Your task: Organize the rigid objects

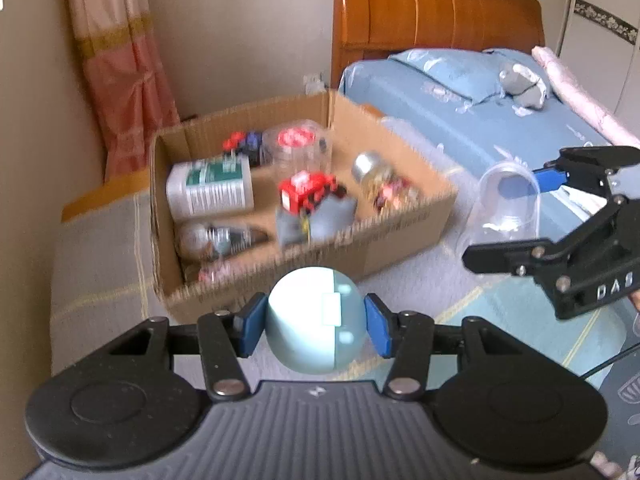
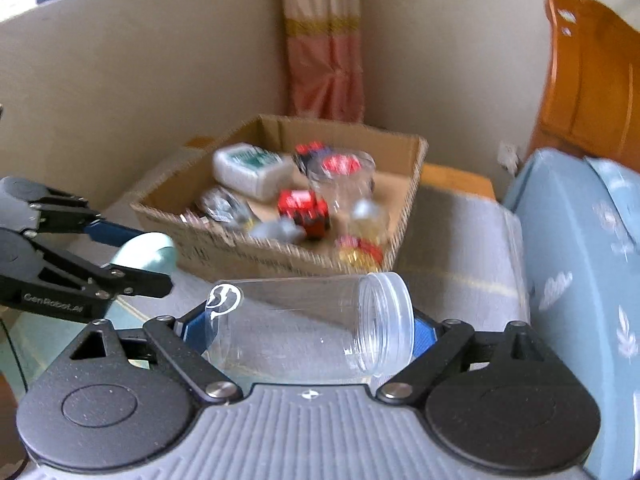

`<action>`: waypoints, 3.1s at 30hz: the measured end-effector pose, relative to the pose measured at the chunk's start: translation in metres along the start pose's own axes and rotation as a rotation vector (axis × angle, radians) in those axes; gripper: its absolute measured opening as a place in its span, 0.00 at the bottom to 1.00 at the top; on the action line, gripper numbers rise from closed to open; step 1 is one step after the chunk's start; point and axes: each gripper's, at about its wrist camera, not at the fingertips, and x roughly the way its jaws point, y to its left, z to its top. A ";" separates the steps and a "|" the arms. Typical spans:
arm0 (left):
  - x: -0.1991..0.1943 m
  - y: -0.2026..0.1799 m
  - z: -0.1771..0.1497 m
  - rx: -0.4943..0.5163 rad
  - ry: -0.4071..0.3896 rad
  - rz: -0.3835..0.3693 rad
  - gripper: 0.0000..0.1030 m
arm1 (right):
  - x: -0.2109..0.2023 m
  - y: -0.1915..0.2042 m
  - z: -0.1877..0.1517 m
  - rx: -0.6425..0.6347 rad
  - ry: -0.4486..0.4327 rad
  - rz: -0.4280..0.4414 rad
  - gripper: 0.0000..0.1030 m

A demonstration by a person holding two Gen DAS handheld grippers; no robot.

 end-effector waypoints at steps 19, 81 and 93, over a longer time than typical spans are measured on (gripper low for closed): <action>0.038 0.041 0.042 -0.055 -0.045 0.151 0.68 | 0.020 -0.011 0.046 -0.079 -0.016 0.028 0.91; -0.056 -0.036 -0.022 -0.240 -0.011 0.355 0.98 | -0.042 0.032 -0.021 0.291 0.086 -0.293 1.00; -0.065 -0.041 -0.016 -0.228 -0.051 0.428 0.98 | -0.047 0.035 -0.020 0.297 0.059 -0.299 1.00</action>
